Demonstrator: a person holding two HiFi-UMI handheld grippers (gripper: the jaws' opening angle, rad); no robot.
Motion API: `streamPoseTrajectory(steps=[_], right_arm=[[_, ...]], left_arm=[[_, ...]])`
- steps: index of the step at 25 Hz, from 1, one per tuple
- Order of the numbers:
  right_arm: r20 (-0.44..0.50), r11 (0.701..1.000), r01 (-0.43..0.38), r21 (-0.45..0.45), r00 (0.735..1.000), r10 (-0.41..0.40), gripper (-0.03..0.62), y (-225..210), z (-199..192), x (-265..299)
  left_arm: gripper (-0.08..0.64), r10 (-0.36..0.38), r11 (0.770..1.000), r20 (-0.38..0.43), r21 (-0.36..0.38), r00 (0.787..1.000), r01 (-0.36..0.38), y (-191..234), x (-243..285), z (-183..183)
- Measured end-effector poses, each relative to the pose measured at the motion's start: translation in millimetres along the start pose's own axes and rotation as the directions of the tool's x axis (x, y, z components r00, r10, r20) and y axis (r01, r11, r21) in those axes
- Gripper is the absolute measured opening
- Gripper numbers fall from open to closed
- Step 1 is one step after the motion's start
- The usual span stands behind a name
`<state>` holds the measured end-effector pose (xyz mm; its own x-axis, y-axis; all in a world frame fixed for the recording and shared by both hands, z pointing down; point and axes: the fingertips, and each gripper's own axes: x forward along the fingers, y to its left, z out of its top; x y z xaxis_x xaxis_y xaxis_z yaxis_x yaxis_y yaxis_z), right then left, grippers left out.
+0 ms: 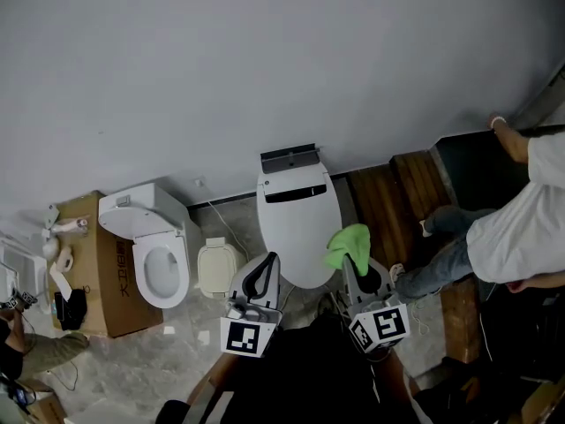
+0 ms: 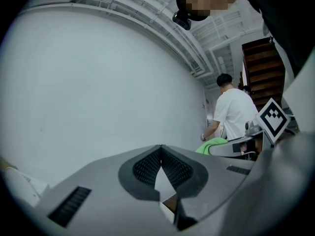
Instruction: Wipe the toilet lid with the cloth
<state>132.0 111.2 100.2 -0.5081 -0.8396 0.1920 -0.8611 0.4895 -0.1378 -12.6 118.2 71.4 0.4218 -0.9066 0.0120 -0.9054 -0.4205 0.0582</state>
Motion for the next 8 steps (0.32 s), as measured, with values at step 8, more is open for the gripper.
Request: streamPoseTrajectory(steps=[8], right_arm=[[0.000,1.000,-0.001,-0.004,1.000,0.001,0.035,-5.6,4.4,-3.5]], left_arm=[[0.008,-0.010,1.000,-0.004,0.011,1.000,0.010,-10.5,5.6,2.1]])
